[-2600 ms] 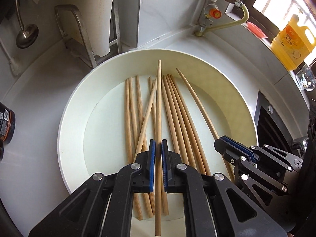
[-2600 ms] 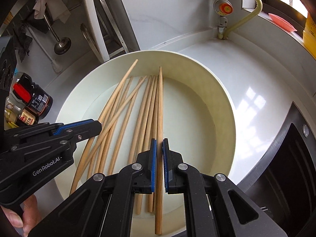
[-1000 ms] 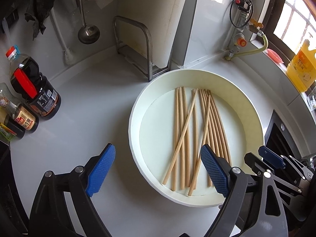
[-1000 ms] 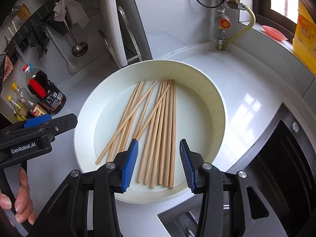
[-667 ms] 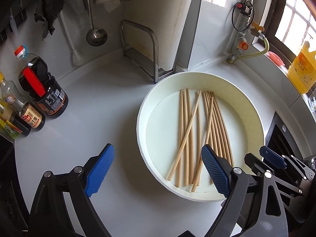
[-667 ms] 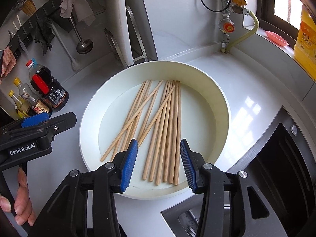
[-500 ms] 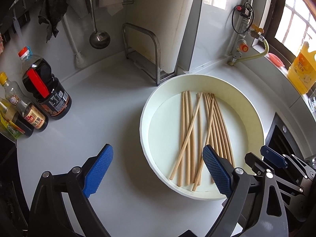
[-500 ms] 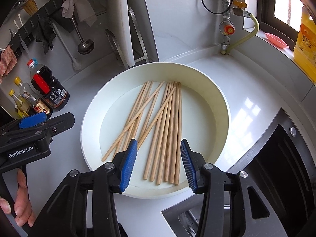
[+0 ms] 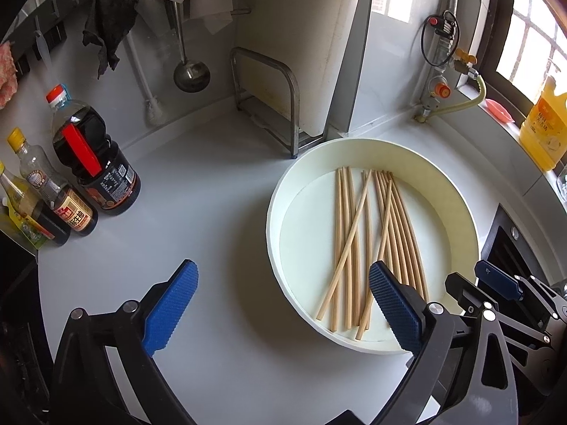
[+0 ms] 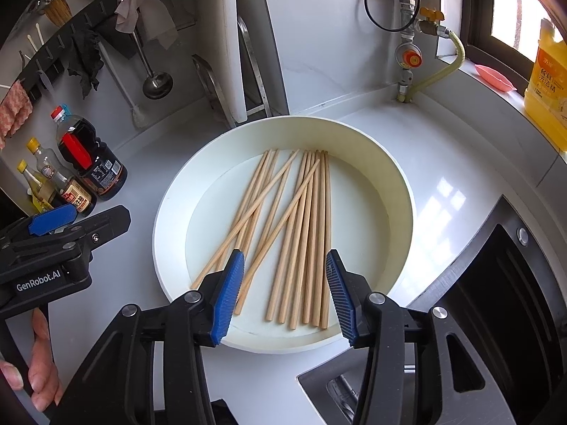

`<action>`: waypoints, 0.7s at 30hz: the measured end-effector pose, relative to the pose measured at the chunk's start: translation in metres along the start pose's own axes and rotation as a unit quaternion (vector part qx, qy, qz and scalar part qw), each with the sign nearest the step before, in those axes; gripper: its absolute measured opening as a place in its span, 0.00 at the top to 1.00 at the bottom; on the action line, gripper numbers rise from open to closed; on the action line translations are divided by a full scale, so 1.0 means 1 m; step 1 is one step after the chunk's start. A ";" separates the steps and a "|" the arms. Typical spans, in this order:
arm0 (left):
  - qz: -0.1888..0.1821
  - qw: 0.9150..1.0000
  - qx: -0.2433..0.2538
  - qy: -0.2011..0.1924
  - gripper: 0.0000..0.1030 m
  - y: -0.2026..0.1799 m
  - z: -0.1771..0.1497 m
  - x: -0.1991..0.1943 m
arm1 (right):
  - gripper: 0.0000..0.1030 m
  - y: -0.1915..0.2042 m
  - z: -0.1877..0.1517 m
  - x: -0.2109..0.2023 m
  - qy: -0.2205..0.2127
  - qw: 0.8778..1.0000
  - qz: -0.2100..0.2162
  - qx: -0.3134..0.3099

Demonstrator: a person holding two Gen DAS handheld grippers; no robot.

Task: Organize utensils

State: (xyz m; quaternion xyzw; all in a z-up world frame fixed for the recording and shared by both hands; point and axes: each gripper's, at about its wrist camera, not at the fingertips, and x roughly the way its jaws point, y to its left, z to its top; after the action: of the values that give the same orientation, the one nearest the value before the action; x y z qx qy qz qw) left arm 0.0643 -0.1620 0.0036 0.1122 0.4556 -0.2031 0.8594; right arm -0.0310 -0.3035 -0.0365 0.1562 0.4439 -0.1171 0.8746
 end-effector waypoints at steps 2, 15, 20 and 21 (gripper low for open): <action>0.001 1.000 0.000 -0.001 0.08 0.000 0.000 0.000 | 0.54 0.000 0.000 -0.001 0.000 1.000 -0.001 0.001; 0.006 1.000 -0.010 0.010 0.06 0.003 0.000 0.004 | 0.52 -0.001 0.001 -0.003 0.000 1.000 -0.003 0.004; 0.021 1.000 -0.013 0.008 0.06 0.004 -0.002 0.003 | 0.50 -0.001 0.001 -0.004 -0.001 1.000 -0.005 0.003; 0.025 1.000 -0.013 0.008 0.06 0.004 -0.002 0.003 | 0.50 -0.001 0.001 -0.004 -0.001 1.000 -0.005 0.003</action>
State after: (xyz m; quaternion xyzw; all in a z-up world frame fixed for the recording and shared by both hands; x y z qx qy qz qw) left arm 0.0659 -0.1583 0.0000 0.1144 0.4625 -0.1743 0.8618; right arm -0.0327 -0.3047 -0.0332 0.1567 0.4437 -0.1235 0.8737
